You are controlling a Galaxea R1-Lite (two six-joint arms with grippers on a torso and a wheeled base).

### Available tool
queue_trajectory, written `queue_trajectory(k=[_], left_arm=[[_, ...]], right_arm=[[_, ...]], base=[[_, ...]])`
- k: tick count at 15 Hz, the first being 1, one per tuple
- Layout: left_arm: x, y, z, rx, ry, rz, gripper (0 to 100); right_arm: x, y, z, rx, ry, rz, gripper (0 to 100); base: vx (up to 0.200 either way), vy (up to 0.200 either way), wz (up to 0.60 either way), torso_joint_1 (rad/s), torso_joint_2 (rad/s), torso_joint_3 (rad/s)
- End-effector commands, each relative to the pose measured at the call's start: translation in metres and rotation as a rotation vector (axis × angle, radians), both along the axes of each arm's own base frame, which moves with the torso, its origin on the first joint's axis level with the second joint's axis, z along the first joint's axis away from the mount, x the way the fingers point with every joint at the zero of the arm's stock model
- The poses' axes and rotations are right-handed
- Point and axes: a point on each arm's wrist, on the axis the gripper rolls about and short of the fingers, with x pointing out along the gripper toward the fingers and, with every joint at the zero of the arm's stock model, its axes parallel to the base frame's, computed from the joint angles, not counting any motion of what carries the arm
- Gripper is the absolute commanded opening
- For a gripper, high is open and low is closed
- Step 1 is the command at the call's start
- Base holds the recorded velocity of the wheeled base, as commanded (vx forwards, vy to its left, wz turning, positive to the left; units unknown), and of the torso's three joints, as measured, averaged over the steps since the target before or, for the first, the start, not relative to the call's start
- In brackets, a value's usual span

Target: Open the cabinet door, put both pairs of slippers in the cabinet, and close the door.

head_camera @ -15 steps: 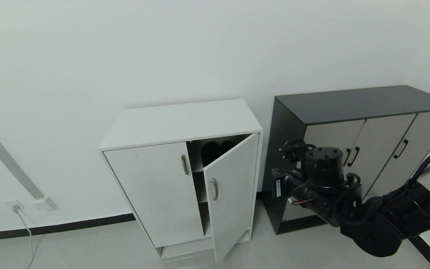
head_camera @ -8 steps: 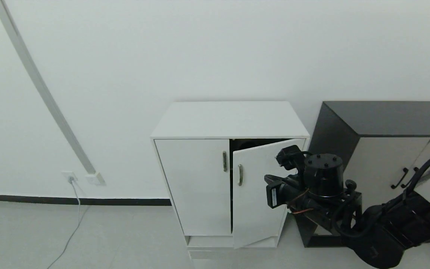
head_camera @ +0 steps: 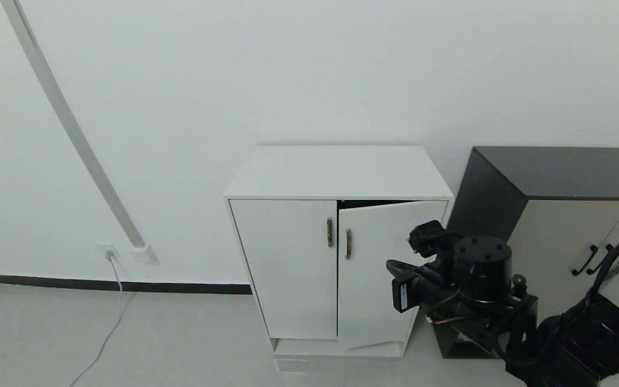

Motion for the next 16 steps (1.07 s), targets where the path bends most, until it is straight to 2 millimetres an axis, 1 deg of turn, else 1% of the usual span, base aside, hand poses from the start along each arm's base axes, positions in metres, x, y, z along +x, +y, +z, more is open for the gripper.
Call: queue_trajectory(k=[1, 2, 4, 10, 11, 13, 16], left_arm=[[0.0, 0.0, 0.0, 0.0, 0.001, -0.001, 0], [0.0, 0.0, 0.0, 0.0, 0.001, -0.001, 0], [0.0, 0.0, 0.0, 0.0, 0.001, -0.001, 0], [0.0, 0.0, 0.0, 0.0, 0.001, -0.002, 0], [0.0, 0.0, 0.0, 0.0, 0.001, -0.002, 0], [0.0, 0.0, 0.0, 0.0, 0.001, -0.002, 0], [0.0, 0.0, 0.0, 0.0, 0.001, -0.001, 0]], right_arm=[[-0.015, -0.007, -0.011, -0.016, 0.004, 0.031, 0], [-0.022, -0.008, -0.014, -0.017, 0.005, 0.043, 0], [-0.031, -0.01, -0.018, -0.017, 0.005, 0.057, 0], [-0.034, -0.012, -0.022, -0.024, 0.013, 0.06, 0], [-0.033, -0.011, -0.024, -0.026, 0.019, 0.061, 0], [-0.029, -0.008, -0.028, -0.03, 0.025, 0.059, 0], [-0.008, 0.001, -0.036, -0.018, 0.016, 0.037, 0]], base=[[0.0, 0.0, 0.0, 0.0, 0.0, 0.0], [0.0, 0.0, 0.0, 0.0, 0.0, 0.0], [0.2, 0.0, 0.0, 0.002, 0.0, 0.005], [0.2, 0.0, 0.0, 0.004, 0.0, 0.003], [0.2, 0.0, 0.0, -0.002, 0.0, 0.002], [0.0, 0.0, 0.0, 0.0, 0.0, 0.0], [0.0, 0.0, 0.0, 0.0, 0.0, 0.0]])
